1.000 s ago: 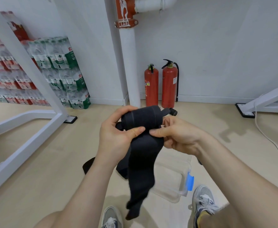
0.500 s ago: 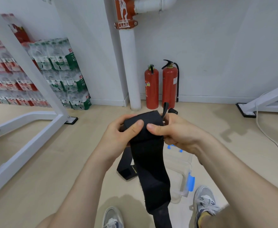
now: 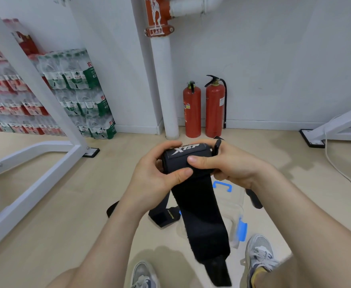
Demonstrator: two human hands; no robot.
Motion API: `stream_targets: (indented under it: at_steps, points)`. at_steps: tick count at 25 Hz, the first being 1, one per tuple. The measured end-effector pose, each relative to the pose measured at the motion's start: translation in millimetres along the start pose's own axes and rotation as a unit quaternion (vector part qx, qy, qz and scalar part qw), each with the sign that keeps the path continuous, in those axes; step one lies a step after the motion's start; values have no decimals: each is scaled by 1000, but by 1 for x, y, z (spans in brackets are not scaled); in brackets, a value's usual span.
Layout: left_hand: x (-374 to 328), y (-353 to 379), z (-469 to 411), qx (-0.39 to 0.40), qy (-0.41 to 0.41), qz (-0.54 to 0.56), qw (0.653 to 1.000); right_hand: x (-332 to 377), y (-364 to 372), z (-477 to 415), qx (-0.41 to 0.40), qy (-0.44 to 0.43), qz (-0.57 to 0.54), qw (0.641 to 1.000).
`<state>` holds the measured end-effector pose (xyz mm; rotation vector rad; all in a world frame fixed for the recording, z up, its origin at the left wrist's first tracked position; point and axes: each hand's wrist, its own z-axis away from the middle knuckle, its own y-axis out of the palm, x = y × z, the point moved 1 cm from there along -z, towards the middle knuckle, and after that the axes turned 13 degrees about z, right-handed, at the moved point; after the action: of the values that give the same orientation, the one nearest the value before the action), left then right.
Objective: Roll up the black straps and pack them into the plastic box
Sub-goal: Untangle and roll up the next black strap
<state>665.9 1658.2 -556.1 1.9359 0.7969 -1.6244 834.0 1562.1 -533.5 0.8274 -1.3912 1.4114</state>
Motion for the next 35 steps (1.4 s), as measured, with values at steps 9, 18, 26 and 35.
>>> stream_targets:
  at_steps: [9, 18, 26, 35]
  points:
    - [-7, -4, 1, 23, -1, 56, 998, 0, 1, 5, 30, 31, 45, 998]
    - [-6, -10, -1, 41, -120, 103, 987, -3, 8, -2, -26, -17, 14, 999]
    - [-2, -11, -4, -9, -40, 164, 986, -11, 13, -8, -11, -4, -74, 997]
    - [-4, -9, -5, -10, -85, 196, 977, -14, 15, -12, -35, -54, -77, 995]
